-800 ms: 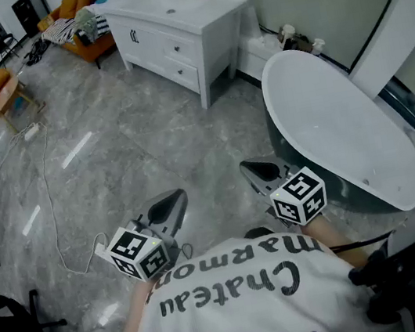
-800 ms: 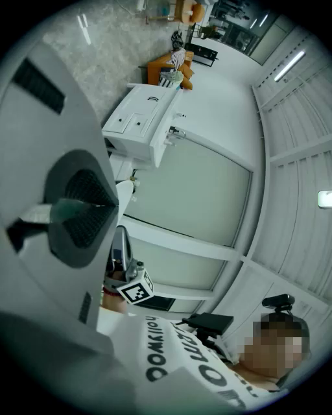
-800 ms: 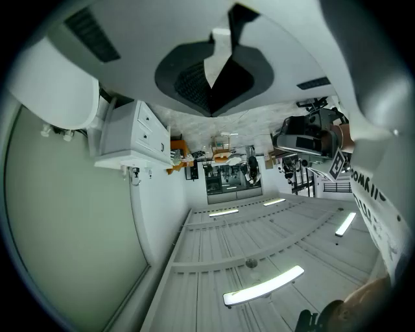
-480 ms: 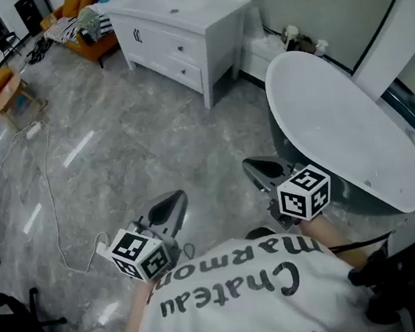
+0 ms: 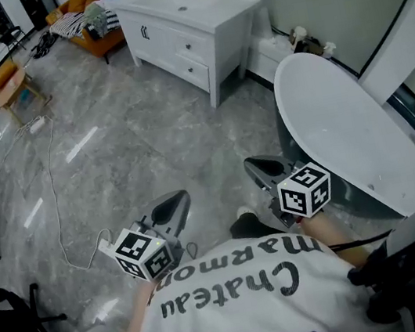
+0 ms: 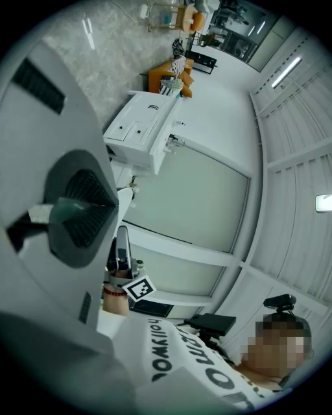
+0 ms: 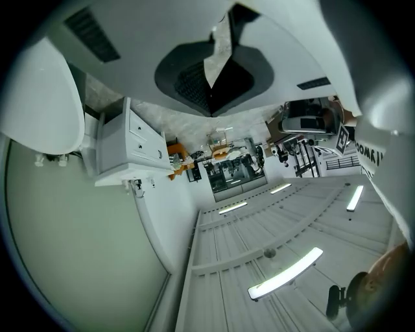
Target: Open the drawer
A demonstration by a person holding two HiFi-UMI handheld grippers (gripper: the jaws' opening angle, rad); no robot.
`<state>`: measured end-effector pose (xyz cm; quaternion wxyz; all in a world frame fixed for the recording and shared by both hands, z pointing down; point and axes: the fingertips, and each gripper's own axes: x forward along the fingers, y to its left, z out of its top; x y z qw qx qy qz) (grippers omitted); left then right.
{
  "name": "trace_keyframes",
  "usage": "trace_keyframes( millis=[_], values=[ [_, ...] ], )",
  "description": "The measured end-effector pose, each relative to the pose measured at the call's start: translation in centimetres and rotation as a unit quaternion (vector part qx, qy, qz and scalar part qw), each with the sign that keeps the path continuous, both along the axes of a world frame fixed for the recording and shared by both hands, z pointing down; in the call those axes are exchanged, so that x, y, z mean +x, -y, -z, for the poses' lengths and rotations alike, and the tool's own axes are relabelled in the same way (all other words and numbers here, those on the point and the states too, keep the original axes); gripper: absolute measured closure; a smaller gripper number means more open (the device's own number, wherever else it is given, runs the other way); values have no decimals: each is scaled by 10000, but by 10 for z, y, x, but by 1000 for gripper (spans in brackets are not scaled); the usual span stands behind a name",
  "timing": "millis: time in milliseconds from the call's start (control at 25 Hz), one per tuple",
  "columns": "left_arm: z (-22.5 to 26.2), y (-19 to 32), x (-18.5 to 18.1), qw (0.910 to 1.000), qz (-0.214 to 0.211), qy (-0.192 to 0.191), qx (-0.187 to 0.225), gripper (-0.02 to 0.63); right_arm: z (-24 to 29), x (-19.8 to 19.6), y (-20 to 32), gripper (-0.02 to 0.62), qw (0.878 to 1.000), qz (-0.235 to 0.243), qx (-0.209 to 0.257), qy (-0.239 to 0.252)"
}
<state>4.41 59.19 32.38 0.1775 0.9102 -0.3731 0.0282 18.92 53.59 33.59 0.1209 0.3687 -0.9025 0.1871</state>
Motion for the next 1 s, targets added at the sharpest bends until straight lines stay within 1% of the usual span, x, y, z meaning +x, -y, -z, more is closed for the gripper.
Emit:
trace_keyframes(
  millis=[120,200,320,400,480,520,600,680,840,920,1000],
  values=[
    [-4,9,-4,10000,70,-21,-55,598,-6,-3,8,584,9998,102,-18,-174],
    [-7,18,-7,9998,173,-33,-105,598,-10,-6,16,584,9997,139,-63,-199],
    [-9,35,-16,9986,520,-44,-114,598,-15,-9,31,584,9995,232,-126,-198],
    [-9,47,-23,9969,747,-210,-129,598,-18,-10,45,584,9993,284,-129,-199],
    [-9,61,-30,9949,881,-443,-205,598,-18,-13,64,584,9993,314,-107,-156],
    [-10,69,-34,9940,944,-501,-247,598,-18,-14,73,584,9993,326,-100,-132],
    [-12,87,-40,9928,1076,-440,-293,598,-19,-15,94,584,9992,353,-122,-110],
    [-11,104,-39,9934,1069,-284,-293,598,-21,-15,115,584,9991,379,-180,-99],
    [-10,137,-32,9962,832,58,-235,598,-23,-14,157,584,9990,345,-271,-64],
    [-13,157,-32,9961,833,83,-282,598,-26,-14,177,584,9989,331,-326,-80],
    [-16,178,-31,9955,864,-40,-395,598,-29,-10,196,584,9987,311,-376,-136]
  ],
)
